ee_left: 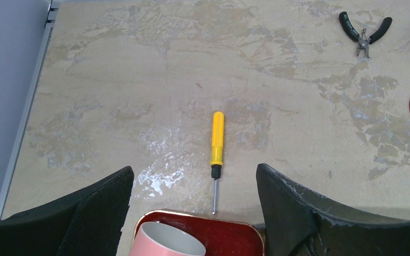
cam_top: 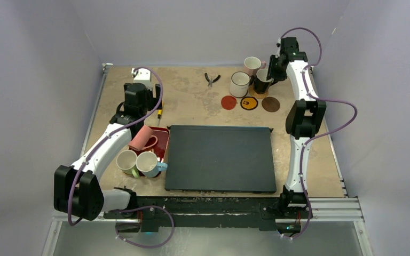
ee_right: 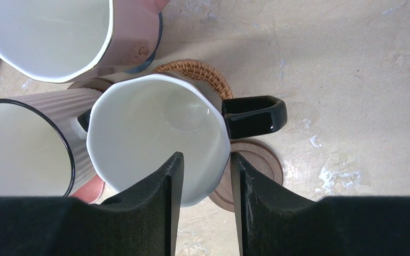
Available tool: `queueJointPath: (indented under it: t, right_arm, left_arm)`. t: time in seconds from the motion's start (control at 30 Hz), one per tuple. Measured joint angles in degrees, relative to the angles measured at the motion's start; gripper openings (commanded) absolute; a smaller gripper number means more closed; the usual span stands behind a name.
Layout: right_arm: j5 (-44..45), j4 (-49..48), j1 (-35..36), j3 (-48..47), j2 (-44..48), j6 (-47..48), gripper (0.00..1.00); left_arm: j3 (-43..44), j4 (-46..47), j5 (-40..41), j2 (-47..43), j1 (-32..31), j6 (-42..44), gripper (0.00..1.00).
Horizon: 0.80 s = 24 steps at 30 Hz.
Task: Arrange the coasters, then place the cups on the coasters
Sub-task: Place the cup on the coaster.
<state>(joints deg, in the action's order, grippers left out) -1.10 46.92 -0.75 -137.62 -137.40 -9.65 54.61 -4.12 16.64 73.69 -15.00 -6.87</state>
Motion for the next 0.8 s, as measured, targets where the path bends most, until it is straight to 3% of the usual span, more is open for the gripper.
queueJointPath:
  t: [0.37,0.8]
  right_arm:
    - [1.62,-1.07,1.42,0.0,0.0,0.04,0.39]
    - [3.58,-1.57,1.51,0.09,0.0,0.24,0.2]
  left_arm:
    - [0.0,-0.04,-0.24,0.35,0.0,0.02,0.81]
    - [0.0,-0.07,-0.37,0.37,0.0,0.0,0.8]
